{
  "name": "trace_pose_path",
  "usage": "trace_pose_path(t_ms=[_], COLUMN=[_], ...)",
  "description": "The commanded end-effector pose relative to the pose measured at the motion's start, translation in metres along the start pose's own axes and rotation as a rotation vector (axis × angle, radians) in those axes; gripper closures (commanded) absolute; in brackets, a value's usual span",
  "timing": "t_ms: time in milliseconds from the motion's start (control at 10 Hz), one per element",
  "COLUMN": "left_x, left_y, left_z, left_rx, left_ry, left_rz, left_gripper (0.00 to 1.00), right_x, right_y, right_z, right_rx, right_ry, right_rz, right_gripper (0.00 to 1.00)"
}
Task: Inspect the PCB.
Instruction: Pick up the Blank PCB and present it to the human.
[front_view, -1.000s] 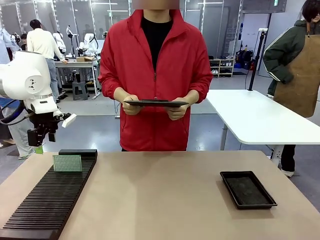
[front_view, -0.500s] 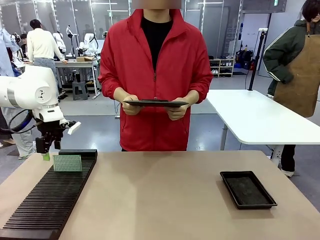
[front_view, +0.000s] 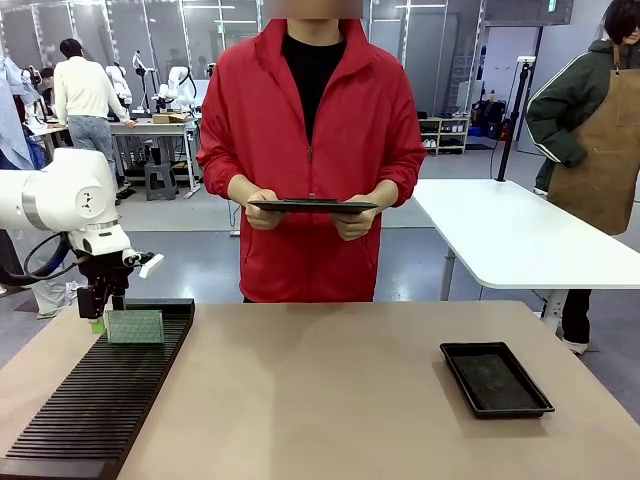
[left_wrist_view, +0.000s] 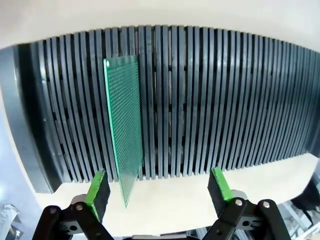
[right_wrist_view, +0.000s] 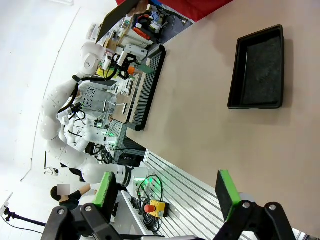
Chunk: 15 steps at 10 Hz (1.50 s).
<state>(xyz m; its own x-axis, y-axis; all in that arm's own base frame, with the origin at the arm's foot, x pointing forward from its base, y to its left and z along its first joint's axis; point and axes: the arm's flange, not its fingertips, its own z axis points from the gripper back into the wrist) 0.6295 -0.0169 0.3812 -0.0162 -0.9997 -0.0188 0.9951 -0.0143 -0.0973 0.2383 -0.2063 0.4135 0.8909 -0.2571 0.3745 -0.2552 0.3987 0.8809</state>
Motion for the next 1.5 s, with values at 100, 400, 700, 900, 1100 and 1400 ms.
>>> trace_pose_path(t_ms=[100,400,700,900,1100,1400], left_x=[-0.0066,-0.0087,-0.0078,-0.0087,-0.0076,-0.0084], left_y=[0.0178,0.0186,0.0205,0.0222,0.0221,0.022], left_z=[-0.0106,-0.0137,-0.0128,-0.0132,-0.014,-0.0137], left_rx=[-0.051,-0.069,-0.064,-0.067,-0.065,-0.06], left_ry=[-0.036,-0.072,-0.046,-0.035,-0.03,-0.019], left_rz=[0.042,0.067,0.062,0.074,0.068,0.072], left_gripper=[0.0,0.44,1.0,0.98,1.0,1.0], right_x=[0.0007,0.0007,0.0007,0.0007,0.0007,0.0007], right_y=[0.0,0.0,0.0,0.0,0.0,0.0], right_z=[0.0016,0.0016,0.0016,0.0016,0.0016,0.0016], right_rx=[0.012,0.012,0.012,0.012,0.012,0.012], right_ry=[-0.007,-0.007,-0.007,-0.007,-0.007,-0.007], right_rz=[0.022,0.022,0.022,0.022,0.022,0.022], right_gripper=[0.0,0.0,0.0,0.0,0.0,0.0])
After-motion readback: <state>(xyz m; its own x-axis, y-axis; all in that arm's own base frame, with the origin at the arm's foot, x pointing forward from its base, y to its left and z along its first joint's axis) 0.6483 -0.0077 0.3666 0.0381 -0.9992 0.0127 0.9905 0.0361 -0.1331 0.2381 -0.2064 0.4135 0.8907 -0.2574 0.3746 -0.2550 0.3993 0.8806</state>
